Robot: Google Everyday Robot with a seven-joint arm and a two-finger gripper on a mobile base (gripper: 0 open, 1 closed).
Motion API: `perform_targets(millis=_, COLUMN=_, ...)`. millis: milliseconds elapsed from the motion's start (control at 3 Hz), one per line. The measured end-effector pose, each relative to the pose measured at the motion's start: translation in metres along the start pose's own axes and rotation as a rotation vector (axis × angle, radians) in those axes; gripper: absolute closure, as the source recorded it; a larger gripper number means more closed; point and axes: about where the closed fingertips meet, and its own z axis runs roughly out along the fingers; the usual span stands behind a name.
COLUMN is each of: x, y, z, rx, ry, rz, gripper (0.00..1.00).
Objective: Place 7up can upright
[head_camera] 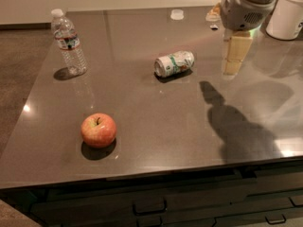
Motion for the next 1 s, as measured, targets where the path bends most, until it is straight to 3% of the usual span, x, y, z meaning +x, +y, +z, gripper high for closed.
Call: perform_targets(millis=1000, x=-0.022, y=-0.060, z=0.077, rx=-0.117, ry=-0.018, rz=-0.157, gripper=0.00)
